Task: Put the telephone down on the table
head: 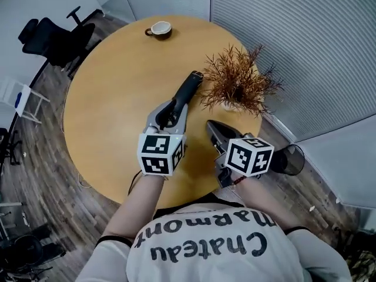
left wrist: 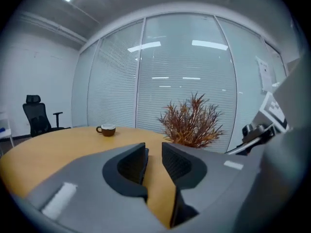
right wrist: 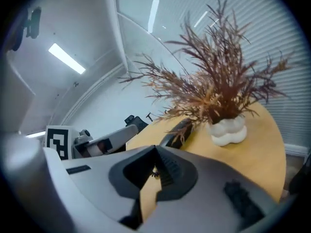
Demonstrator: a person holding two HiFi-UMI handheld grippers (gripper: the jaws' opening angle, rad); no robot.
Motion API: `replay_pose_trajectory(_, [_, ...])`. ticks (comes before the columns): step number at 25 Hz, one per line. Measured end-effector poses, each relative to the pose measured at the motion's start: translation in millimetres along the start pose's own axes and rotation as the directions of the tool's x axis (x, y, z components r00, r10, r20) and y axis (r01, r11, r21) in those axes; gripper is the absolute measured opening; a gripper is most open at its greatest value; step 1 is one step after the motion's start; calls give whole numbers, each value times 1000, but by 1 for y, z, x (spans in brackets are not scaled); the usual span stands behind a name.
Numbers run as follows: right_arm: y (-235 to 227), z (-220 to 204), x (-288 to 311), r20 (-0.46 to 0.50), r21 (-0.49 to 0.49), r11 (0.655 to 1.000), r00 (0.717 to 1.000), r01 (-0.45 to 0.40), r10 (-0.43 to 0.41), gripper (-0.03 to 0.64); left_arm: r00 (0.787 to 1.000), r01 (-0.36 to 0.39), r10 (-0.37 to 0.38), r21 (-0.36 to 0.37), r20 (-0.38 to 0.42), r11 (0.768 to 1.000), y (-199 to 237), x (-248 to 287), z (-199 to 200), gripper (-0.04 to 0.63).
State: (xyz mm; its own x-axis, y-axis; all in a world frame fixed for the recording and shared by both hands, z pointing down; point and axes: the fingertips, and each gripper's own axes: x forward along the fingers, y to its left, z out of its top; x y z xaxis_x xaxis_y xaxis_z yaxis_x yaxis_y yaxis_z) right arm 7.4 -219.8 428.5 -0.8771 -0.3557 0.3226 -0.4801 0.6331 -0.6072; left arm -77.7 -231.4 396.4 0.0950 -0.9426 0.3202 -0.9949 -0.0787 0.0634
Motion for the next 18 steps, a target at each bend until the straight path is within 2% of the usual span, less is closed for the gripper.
replay_pose_trajectory(2, [17, 8, -3, -4, -51, 999, 1000, -11, 11, 14, 999, 38, -37, -36, 25, 999, -7, -20, 13, 74])
replay_pose_trajectory(3, [25, 13, -4, -2, -77, 997, 1000, -16, 16, 14, 998, 56, -54, -40, 40, 998, -10, -30, 20, 9])
replay_pose_trajectory(7, [56, 27, -9, 33, -131, 991, 999, -36, 41, 14, 993, 77, -74, -37, 88, 996, -14, -73, 40, 9])
replay_pose_trajectory(11, [86, 30, -19, 44, -146, 988, 997, -53, 60, 14, 994, 65, -59, -68, 91, 996, -13, -106, 40, 9])
replay_pose_trajectory(14, [118, 14, -28, 56, -158, 985, 996, -62, 72, 14, 993, 76, -67, -96, 94, 992, -10, -143, 28, 9])
replay_pose_trajectory(18, [153, -21, -44, 55, -168, 984, 996, -53, 63, 14, 993, 94, -86, -93, 83, 991, -10, -194, 9, 8])
